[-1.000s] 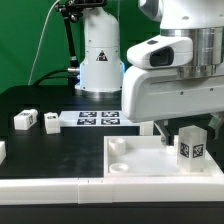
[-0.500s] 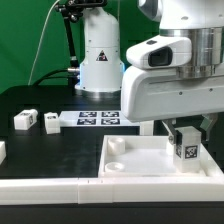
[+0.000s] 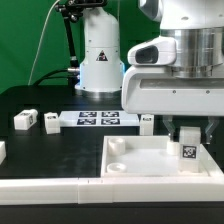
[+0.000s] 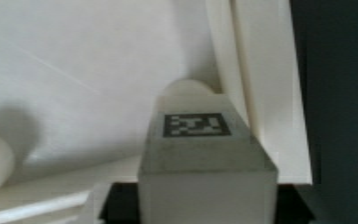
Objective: Assemble one leg
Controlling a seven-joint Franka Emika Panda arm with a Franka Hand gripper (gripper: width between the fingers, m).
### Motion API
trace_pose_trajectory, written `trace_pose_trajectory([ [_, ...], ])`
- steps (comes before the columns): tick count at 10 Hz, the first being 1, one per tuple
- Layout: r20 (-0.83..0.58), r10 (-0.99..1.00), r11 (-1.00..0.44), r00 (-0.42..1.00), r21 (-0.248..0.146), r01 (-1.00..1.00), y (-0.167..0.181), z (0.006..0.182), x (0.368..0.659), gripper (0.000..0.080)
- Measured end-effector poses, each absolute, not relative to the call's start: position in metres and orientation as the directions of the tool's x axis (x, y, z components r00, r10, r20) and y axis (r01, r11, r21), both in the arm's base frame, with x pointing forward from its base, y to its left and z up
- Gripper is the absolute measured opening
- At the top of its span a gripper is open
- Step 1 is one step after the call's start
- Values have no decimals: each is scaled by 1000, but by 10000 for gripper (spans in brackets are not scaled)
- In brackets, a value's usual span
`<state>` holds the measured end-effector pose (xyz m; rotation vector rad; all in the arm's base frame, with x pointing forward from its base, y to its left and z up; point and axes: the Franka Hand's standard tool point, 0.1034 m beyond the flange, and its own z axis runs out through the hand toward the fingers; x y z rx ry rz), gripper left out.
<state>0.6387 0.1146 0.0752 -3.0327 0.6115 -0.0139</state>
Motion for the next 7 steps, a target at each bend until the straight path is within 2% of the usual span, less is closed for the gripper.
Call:
trace_pose_trajectory([
  [4,5,-613,-790,790,-17,-613,101,75,638,299],
  [6,6,-617,-787,787,-11,-617,98,75,637,299],
  [7,5,-617,-787,787,-11,-617,98,75,637,411],
])
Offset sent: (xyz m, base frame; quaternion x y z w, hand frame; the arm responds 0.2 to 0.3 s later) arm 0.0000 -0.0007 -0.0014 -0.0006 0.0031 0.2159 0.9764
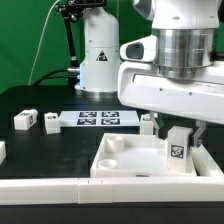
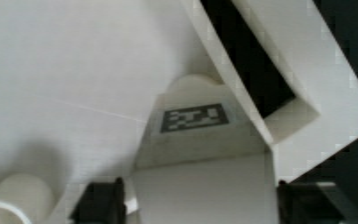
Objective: Assemble one leg
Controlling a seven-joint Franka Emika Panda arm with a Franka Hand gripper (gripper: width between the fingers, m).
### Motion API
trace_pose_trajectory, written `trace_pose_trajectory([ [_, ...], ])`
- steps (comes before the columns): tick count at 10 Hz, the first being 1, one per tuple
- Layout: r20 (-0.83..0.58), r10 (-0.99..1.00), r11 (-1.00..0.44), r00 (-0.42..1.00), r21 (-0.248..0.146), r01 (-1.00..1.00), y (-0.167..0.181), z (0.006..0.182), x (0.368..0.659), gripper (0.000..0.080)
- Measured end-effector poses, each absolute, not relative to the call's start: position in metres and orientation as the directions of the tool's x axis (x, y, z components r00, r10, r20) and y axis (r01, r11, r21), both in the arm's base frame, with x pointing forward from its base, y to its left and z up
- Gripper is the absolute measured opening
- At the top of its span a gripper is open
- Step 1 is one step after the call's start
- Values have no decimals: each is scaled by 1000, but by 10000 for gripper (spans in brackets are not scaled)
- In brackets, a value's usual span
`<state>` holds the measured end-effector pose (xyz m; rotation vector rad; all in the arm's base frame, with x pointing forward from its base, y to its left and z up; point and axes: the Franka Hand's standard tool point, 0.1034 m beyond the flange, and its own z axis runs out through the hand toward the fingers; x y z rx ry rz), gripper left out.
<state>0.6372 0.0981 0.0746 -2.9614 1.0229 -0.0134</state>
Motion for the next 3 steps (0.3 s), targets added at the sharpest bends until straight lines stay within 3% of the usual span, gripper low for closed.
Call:
trace_pose_trajectory([
  [1,5,-617,-787,787,-11,-617,98,74,637,550],
  [2,5,-617,-787,787,-11,-617,98,74,637,618],
  [3,5,-617,-787,787,-10,-617,98,74,637,618],
])
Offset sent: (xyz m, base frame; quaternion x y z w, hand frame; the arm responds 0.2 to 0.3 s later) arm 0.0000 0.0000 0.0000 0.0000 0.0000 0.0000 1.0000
